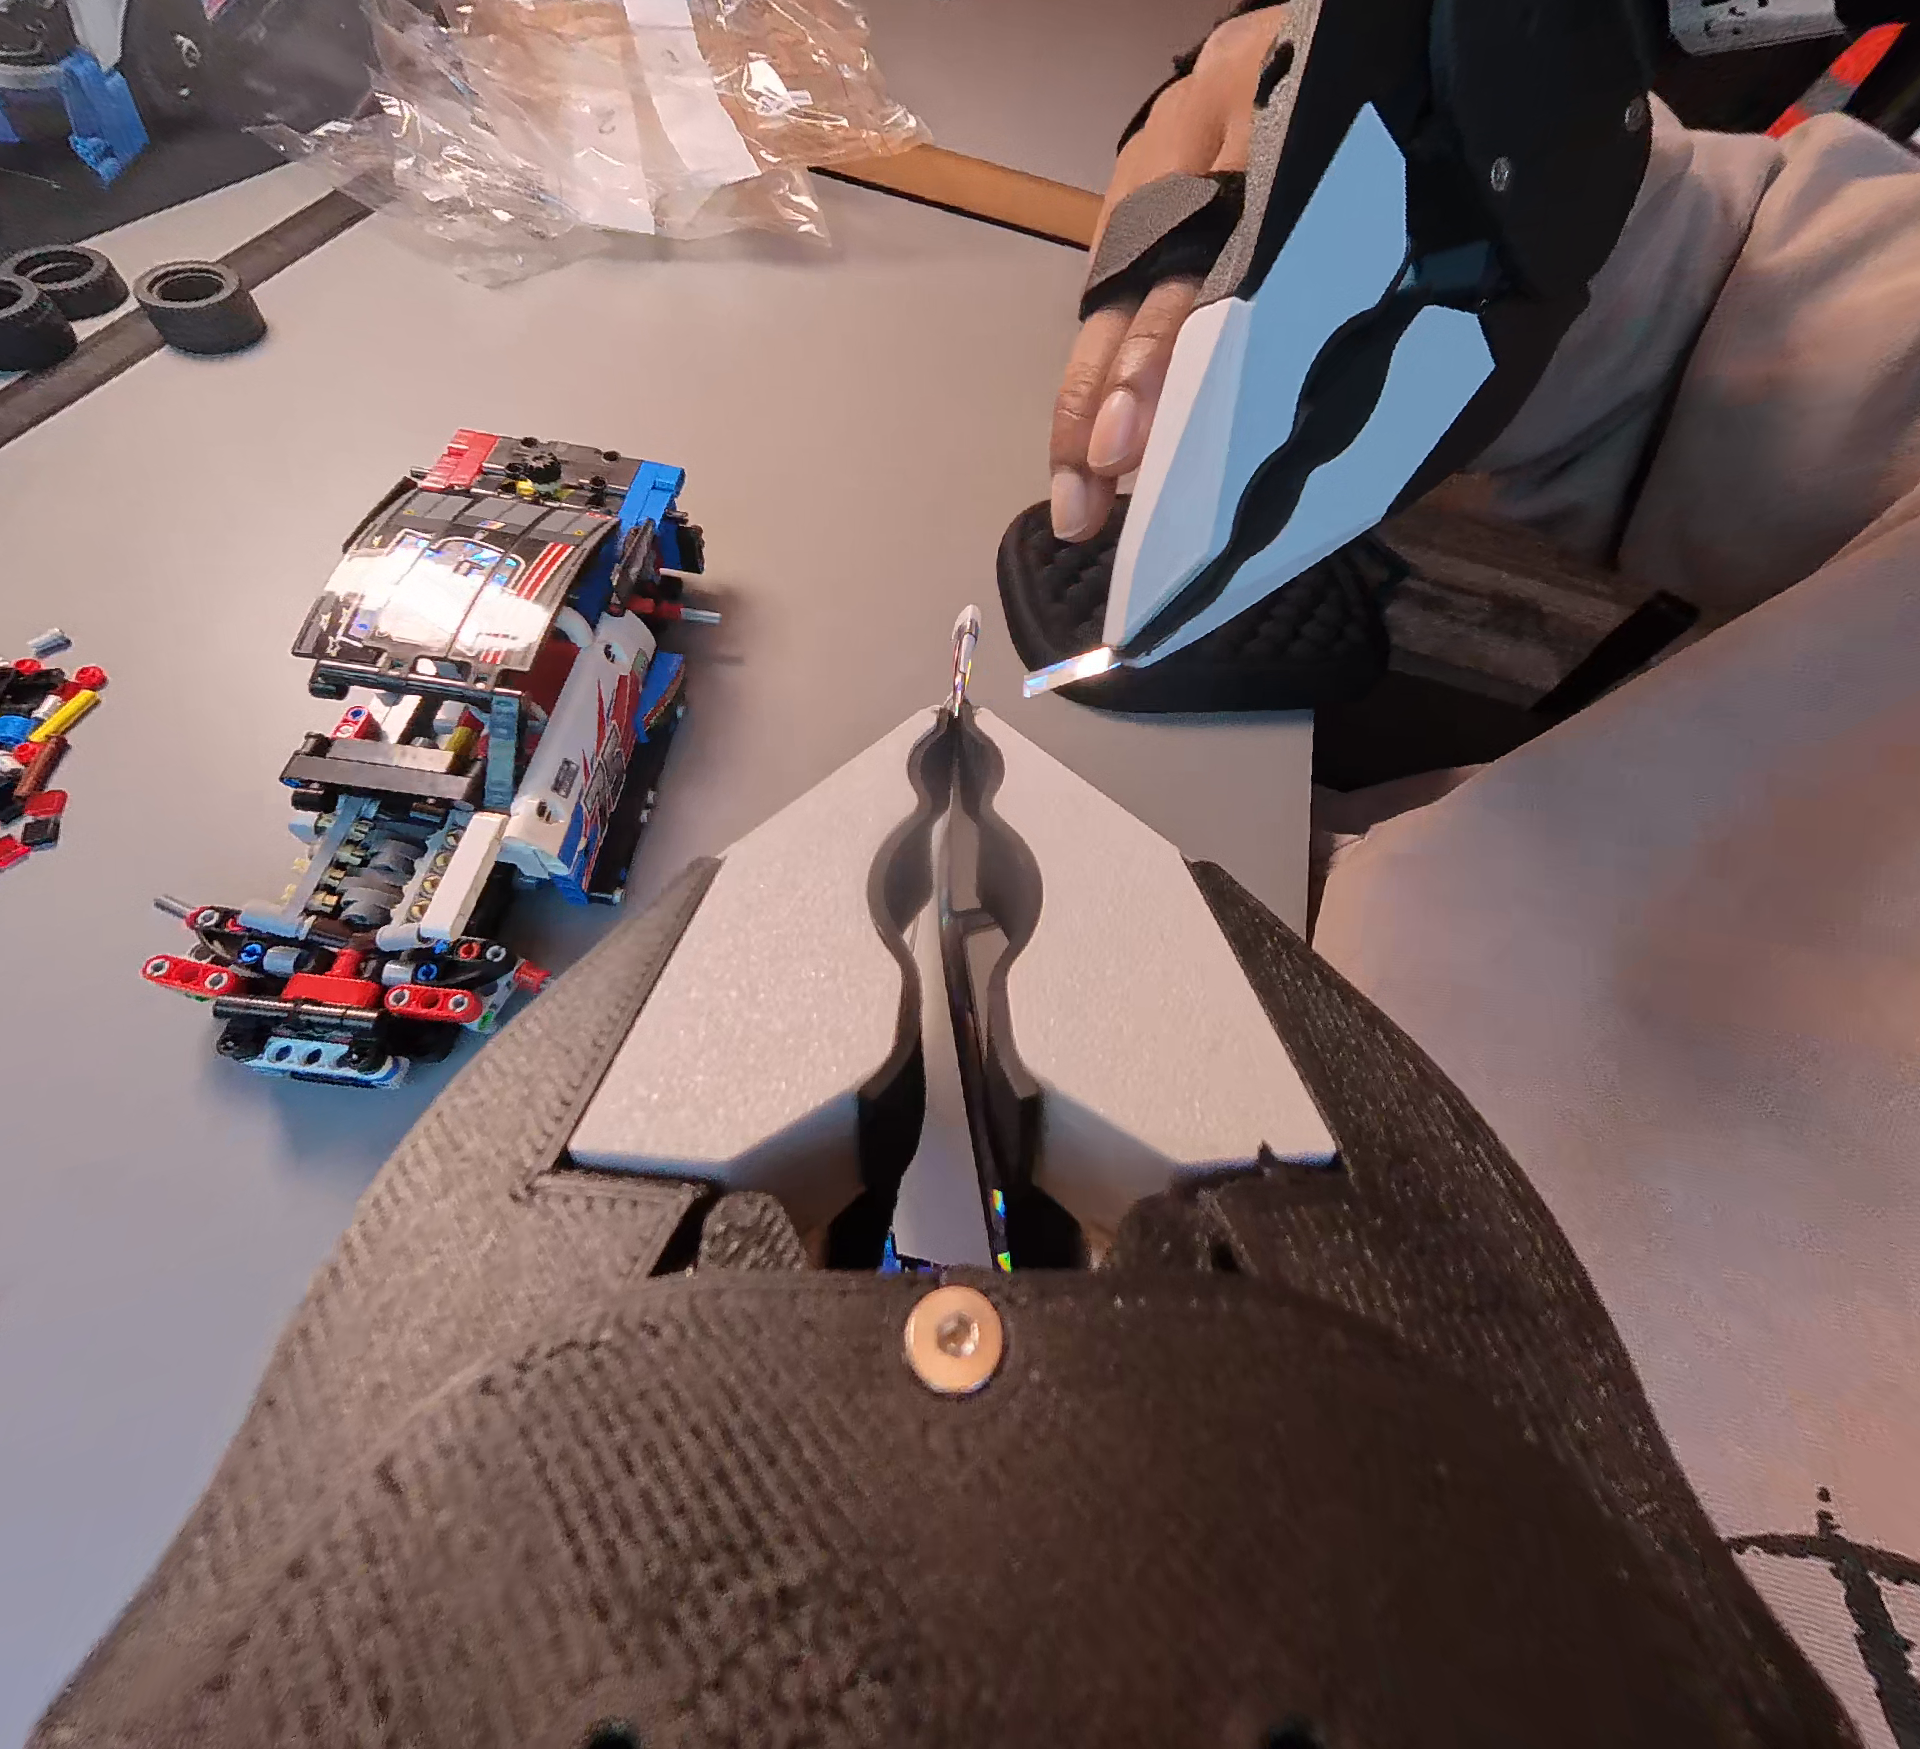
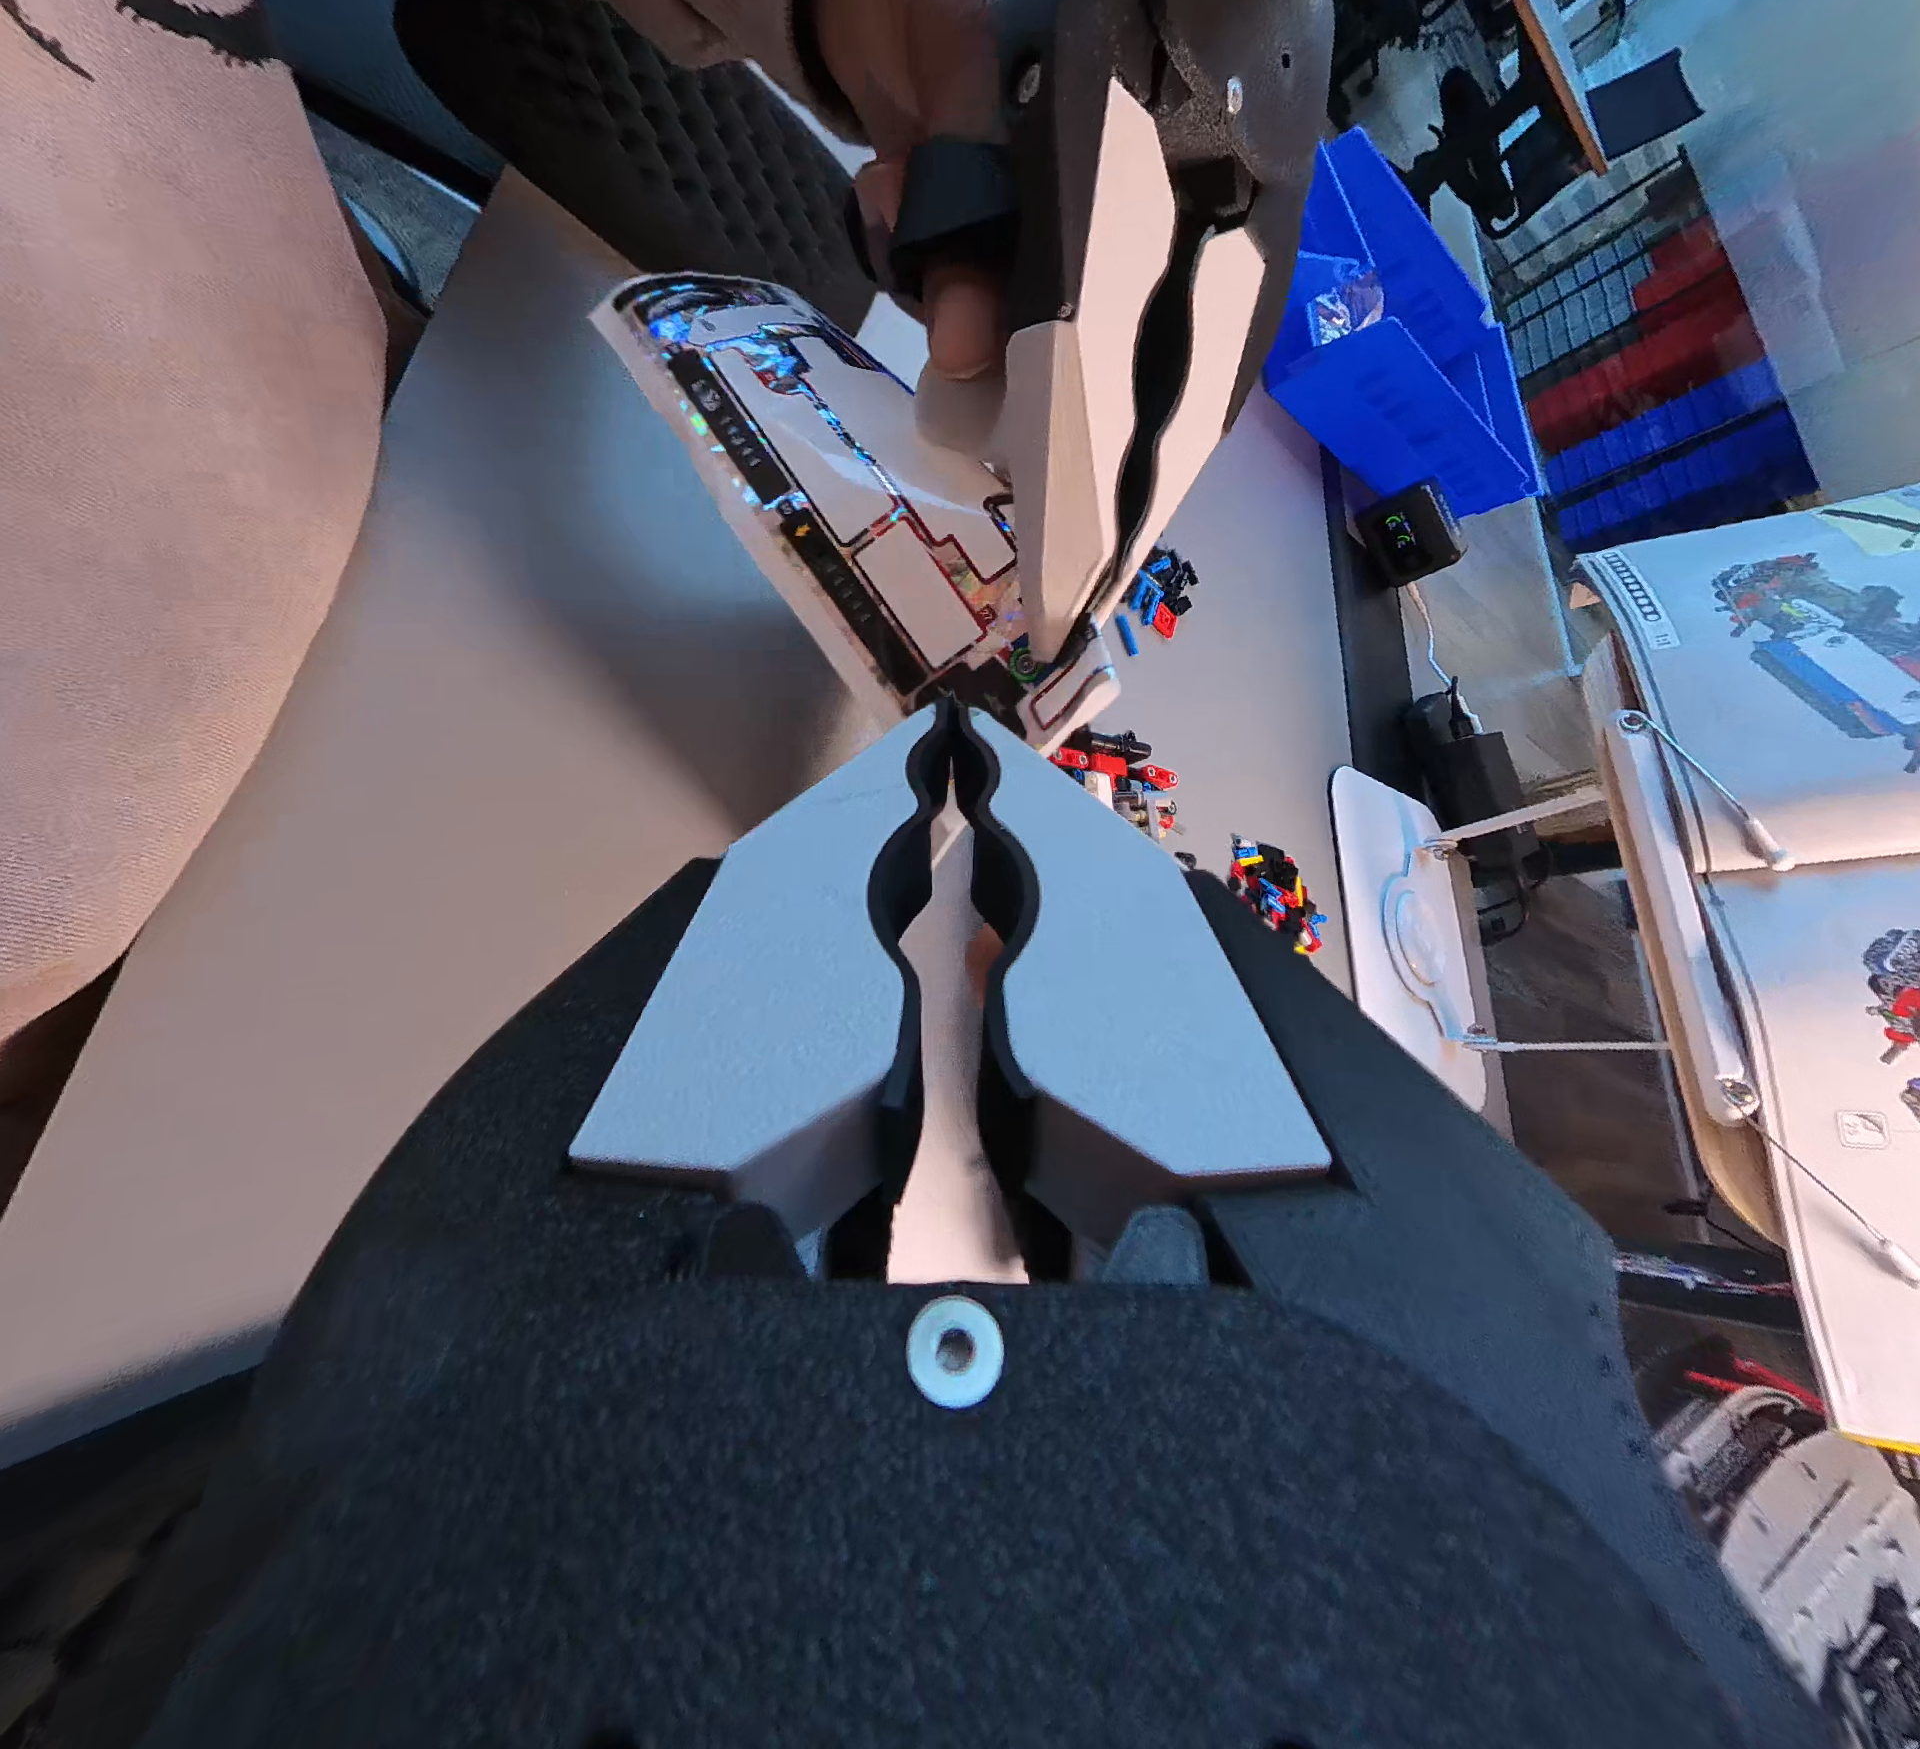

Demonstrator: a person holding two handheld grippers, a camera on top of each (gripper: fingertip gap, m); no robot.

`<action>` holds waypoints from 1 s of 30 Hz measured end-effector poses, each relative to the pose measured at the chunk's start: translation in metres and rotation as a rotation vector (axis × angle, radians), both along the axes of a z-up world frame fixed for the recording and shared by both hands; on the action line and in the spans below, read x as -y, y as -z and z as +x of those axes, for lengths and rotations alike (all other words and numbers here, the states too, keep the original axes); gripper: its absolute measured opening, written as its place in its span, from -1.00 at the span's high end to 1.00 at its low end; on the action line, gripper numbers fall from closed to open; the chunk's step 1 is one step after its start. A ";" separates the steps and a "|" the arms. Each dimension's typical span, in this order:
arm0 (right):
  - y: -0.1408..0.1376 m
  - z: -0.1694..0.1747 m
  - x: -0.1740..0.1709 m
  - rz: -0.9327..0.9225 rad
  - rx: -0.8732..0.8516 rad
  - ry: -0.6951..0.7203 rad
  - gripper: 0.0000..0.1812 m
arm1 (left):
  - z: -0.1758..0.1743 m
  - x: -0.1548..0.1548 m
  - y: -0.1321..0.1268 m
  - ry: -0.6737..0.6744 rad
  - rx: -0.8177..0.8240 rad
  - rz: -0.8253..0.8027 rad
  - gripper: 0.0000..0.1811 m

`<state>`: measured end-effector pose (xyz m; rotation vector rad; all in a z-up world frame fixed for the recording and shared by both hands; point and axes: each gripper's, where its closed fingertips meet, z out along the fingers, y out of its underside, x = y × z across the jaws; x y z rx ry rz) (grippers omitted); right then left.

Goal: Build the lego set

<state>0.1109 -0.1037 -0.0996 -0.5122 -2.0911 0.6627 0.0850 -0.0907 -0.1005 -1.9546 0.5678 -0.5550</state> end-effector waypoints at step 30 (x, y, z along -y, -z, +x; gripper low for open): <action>-0.015 -0.008 -0.064 -0.574 -0.144 0.106 1.00 | -0.368 -0.212 0.081 -0.364 -1.024 0.125 1.00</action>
